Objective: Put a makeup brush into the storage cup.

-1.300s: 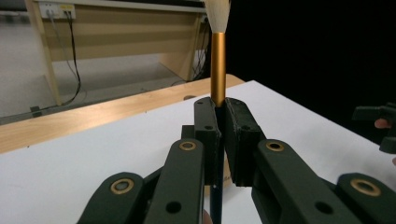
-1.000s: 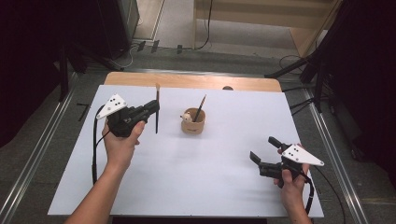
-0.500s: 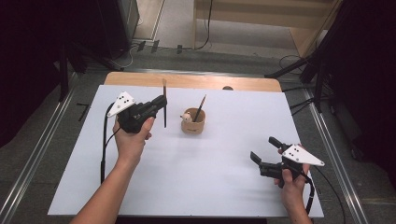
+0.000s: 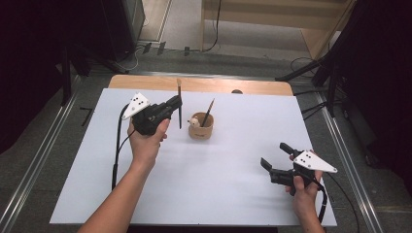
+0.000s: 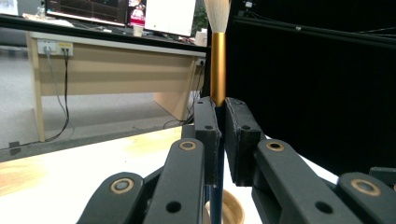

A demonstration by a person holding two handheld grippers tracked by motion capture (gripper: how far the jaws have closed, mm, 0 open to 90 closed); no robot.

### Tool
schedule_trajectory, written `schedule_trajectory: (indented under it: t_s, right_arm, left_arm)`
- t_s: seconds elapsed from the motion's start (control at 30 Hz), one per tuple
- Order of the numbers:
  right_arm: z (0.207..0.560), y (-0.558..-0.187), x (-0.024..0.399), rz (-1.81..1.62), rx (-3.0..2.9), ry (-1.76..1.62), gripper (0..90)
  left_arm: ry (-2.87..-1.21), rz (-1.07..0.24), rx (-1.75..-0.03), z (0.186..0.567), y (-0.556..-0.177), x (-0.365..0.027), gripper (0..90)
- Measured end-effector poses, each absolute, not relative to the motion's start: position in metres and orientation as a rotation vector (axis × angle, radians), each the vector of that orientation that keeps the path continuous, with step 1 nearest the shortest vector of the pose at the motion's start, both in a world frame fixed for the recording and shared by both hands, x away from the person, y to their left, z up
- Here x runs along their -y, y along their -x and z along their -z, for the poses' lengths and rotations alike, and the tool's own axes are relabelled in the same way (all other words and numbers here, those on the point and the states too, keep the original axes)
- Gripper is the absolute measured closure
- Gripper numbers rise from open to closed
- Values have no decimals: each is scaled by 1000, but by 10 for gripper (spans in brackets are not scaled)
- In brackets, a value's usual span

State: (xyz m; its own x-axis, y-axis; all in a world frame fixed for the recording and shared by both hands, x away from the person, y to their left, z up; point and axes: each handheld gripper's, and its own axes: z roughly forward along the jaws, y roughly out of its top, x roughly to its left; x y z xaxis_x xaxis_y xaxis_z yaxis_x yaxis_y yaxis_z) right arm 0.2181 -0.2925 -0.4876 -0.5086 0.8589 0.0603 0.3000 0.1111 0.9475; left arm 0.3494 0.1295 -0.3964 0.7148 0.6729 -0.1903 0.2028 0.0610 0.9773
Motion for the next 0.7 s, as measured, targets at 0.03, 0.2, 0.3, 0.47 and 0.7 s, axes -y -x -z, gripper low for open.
schedule_trajectory:
  t_s: [0.03,0.2,0.3,0.47,0.7]
  right_arm:
    - [488,-218,293,-1404,-1876,-1124,93]
    - [488,-218,293,-1401,-1874,-1128,95]
    - [488,-218,293,-1402,-1873,-1130,96]
    - [488,-217,293,-1401,-1875,-1132,96]
    - [489,-217,294,-1399,-1874,-1131,99]
  left_arm:
    - [-1499,-408,-753,397,-350,-128,855]
    - [-1502,-418,-735,397,-351,-119,854]
    - [-1500,-423,-728,398,-353,-114,854]
    - [-1482,-412,-715,401,-355,-106,854]
    - [-1473,-411,-697,404,-357,-93,854]
